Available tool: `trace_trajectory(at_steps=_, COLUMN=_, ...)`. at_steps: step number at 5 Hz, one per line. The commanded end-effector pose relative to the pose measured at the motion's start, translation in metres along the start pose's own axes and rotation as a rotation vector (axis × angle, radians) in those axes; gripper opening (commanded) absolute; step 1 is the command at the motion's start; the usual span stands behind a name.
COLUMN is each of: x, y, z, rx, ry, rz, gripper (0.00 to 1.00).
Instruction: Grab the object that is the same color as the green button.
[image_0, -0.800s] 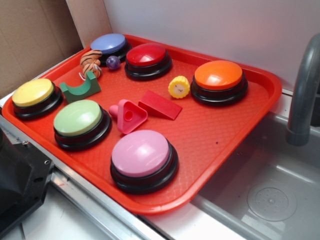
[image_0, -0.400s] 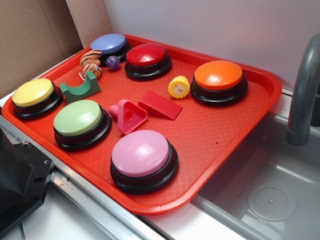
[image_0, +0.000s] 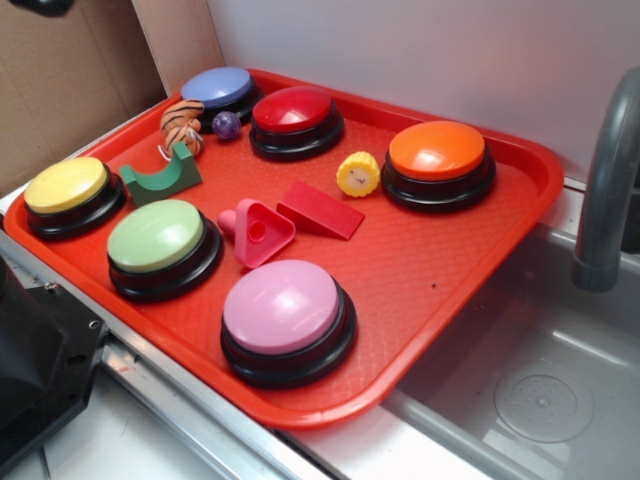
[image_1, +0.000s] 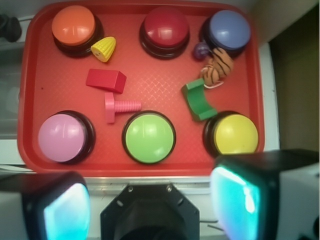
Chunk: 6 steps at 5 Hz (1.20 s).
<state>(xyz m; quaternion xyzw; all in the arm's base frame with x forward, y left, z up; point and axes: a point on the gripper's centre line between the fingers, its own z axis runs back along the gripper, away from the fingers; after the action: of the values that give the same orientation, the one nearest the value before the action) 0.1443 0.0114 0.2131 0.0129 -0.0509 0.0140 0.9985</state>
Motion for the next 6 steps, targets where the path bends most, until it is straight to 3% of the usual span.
trace_trajectory(at_steps=1, x=0.015, y=0.053, z=-0.058, rx=-0.004, ry=-0.030, rz=-0.037, gripper=1.00)
trace_trajectory(at_steps=3, x=0.029, y=0.082, z=-0.117, rx=0.012, ry=0.019, rz=-0.069, gripper=1.00)
trace_trajectory(at_steps=6, x=0.047, y=0.084, z=-0.181, rx=-0.035, ry=0.025, rz=-0.096, gripper=1.00)
